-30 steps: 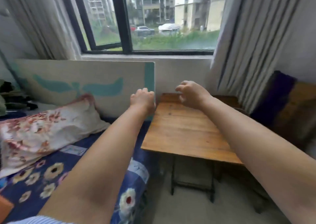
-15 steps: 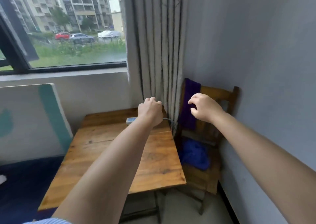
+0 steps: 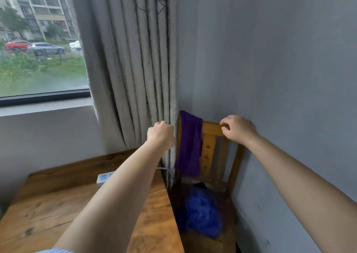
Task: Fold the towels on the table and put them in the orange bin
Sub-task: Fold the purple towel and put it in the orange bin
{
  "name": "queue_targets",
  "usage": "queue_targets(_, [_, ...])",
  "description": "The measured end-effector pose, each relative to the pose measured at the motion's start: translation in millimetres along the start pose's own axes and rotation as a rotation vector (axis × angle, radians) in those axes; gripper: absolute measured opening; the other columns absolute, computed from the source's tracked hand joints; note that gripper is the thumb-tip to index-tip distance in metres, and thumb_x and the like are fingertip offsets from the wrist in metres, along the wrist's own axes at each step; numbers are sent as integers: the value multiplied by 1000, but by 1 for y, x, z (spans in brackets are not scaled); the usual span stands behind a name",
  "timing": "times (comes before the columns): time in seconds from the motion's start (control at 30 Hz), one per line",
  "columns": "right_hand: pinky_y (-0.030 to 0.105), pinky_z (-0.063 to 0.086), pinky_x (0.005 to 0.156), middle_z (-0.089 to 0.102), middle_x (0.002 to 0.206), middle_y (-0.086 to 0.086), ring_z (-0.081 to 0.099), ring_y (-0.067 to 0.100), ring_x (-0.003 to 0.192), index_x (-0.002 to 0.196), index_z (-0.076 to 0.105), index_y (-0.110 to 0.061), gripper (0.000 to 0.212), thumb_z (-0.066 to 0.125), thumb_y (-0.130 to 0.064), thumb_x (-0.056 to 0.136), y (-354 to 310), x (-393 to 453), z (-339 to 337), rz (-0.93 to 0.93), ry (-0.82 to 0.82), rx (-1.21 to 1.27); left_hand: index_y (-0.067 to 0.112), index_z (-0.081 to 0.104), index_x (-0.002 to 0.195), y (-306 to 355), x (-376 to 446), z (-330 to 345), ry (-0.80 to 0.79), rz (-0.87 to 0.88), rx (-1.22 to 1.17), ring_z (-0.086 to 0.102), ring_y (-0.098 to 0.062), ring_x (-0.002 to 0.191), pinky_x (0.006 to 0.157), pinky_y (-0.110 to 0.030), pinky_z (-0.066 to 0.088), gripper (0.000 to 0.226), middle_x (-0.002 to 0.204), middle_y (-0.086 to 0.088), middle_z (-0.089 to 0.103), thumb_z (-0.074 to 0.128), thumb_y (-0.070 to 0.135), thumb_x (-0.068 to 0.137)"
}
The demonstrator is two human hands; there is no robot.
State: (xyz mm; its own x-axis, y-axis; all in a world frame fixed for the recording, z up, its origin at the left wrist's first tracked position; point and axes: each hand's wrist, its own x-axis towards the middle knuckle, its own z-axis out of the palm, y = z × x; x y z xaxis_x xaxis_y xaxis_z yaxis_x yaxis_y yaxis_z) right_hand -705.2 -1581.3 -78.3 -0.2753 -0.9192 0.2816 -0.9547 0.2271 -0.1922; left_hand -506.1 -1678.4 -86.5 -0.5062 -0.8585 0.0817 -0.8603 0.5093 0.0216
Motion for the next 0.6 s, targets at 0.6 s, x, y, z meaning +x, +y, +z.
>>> queue_targets(0.6, [24,38,70,65,107,6,59,21,98,111,64,-19,29,49,-34,91,75,211,162,17,-216,70,4,61,96,35,223,123,-68,-316,-586,60,-25,96,73,-29,43,31,103,-12,65,36,24,96])
